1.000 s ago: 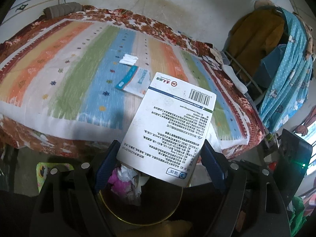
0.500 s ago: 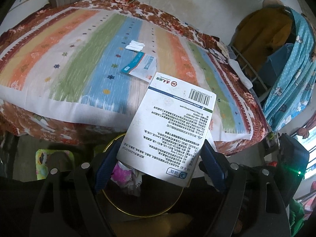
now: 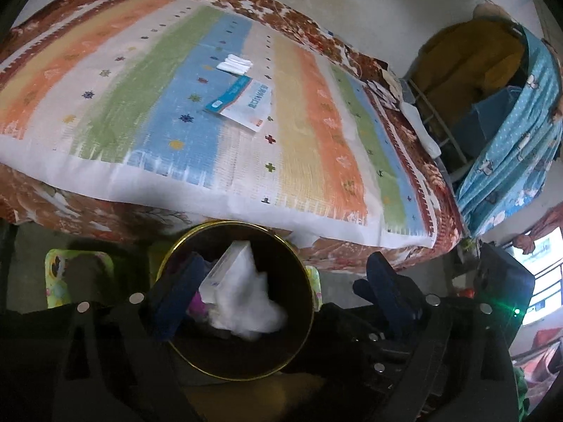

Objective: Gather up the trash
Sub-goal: 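Open the left tool over the bin while the right tool releases the cloth in, then move both open tools toward the mask packet and tissues on the bed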

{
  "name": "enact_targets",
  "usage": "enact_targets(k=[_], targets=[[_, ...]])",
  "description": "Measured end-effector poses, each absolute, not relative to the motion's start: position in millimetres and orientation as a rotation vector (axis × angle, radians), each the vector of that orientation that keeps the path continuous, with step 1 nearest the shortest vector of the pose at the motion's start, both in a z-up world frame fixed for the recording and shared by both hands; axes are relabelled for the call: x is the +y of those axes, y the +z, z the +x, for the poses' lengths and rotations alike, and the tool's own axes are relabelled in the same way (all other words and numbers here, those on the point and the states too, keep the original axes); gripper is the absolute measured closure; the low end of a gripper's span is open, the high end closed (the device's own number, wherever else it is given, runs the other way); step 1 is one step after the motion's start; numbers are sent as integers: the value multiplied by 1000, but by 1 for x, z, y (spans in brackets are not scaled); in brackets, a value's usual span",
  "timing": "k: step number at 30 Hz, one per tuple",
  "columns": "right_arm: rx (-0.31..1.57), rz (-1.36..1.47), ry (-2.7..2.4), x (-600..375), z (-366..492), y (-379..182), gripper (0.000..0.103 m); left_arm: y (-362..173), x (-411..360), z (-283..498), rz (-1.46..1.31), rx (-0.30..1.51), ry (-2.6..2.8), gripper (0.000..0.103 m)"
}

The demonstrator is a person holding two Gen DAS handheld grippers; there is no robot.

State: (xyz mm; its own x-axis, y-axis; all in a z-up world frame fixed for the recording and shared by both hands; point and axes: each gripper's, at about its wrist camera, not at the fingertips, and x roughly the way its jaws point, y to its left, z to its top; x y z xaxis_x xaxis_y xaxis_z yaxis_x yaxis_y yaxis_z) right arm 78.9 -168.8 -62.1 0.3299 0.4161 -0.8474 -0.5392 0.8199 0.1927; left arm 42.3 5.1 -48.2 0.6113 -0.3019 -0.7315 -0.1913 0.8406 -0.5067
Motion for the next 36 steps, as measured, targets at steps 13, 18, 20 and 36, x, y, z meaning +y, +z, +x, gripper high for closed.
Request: enact_targets(k=[13, 18, 20, 36], targets=[[1067, -39, 662, -173, 92, -58, 38, -47, 30, 50, -597, 939, 69, 10], [1104, 17, 680, -169, 113, -60, 35, -39, 43, 64, -596, 923, 119, 6], [1103, 9, 674, -165, 120, -59, 32, -33, 46, 70, -581, 909, 133, 6], [1055, -55, 654, -139, 170, -40, 22, -12, 59, 124, -457, 931, 168, 6]])
